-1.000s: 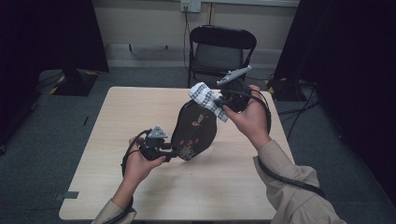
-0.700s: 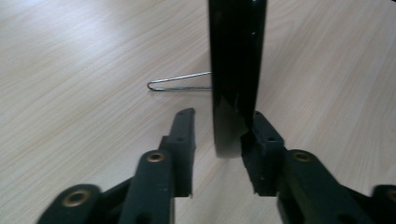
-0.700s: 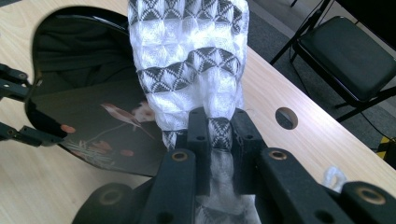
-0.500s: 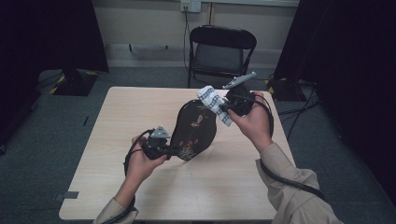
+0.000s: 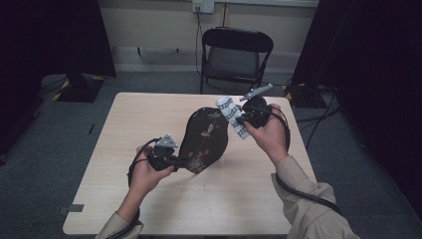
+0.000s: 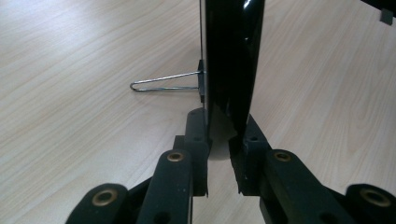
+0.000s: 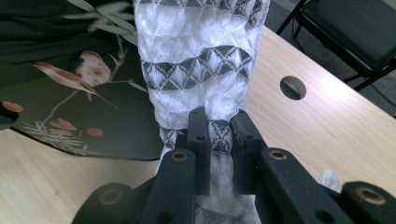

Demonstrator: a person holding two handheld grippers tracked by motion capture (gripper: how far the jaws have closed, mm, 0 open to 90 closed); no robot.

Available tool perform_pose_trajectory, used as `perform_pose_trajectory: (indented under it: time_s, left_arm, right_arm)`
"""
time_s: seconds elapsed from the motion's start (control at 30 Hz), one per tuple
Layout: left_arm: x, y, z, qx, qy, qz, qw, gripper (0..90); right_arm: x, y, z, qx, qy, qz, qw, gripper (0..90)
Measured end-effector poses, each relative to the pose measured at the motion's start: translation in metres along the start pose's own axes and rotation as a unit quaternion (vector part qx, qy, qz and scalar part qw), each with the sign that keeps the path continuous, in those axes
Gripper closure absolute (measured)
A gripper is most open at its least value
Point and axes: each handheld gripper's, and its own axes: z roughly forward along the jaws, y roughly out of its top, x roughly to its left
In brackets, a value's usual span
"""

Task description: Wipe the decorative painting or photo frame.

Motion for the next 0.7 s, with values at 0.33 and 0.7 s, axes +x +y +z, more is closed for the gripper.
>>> perform_pose_trajectory:
  time_s: [0.33,0.7]
  left_arm:
    - [0.002,-0.001,-0.001,-0.001,-0.002,-0.001,1.0000,78.4]
    - [0.002,-0.002,-0.001,0.001,-0.002,-0.001,1.0000,78.4]
  right_arm:
    - [-0.005,-0.011,0.015,0.017,0.003,0.015,0.9998,81.3]
    - [-0.001,-0.029,0.035,0.036,0.012,0.020,0.9991,82.1]
